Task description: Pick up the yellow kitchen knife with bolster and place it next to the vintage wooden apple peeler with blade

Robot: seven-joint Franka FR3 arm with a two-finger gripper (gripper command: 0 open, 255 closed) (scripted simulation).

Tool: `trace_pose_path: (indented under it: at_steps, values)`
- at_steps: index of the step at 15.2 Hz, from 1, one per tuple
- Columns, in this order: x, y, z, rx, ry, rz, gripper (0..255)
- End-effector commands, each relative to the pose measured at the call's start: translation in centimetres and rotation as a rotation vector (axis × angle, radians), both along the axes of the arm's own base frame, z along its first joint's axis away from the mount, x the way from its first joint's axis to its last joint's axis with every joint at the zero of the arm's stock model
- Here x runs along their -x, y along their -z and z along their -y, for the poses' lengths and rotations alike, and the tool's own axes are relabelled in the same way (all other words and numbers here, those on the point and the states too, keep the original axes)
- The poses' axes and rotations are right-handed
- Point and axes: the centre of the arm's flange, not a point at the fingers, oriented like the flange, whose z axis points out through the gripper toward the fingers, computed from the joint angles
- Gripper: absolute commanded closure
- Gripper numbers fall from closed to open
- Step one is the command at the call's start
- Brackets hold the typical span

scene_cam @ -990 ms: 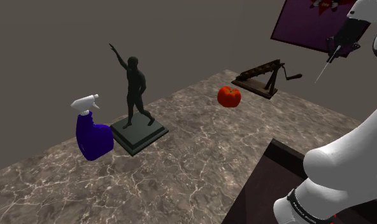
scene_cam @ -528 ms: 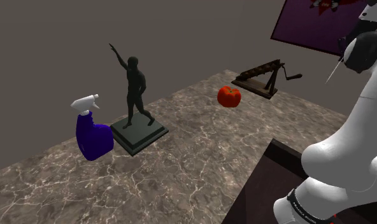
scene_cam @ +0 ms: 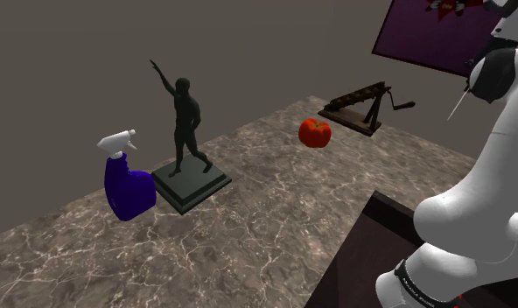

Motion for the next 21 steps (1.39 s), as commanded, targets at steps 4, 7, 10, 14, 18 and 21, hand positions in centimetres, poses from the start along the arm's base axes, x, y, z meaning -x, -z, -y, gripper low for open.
trace_pose_path:
  at_steps: [4,7,10,14,18,21]
  values:
    - [0.0,2.7,-0.1,0.0,0.0,0.0,255]
    - [0.0,4.3,-0.1,0.0,0.0,0.0,255]
    - [0.0,5.8,-0.1,0.0,0.0,0.0,255]
    - [0.0,8.0,-0.1,0.0,0.0,0.0,255]
    - [0.0,10.1,-0.1,0.0,0.0,0.0,255]
    - [0.0,11.6,-0.1,0.0,0.0,0.0,255]
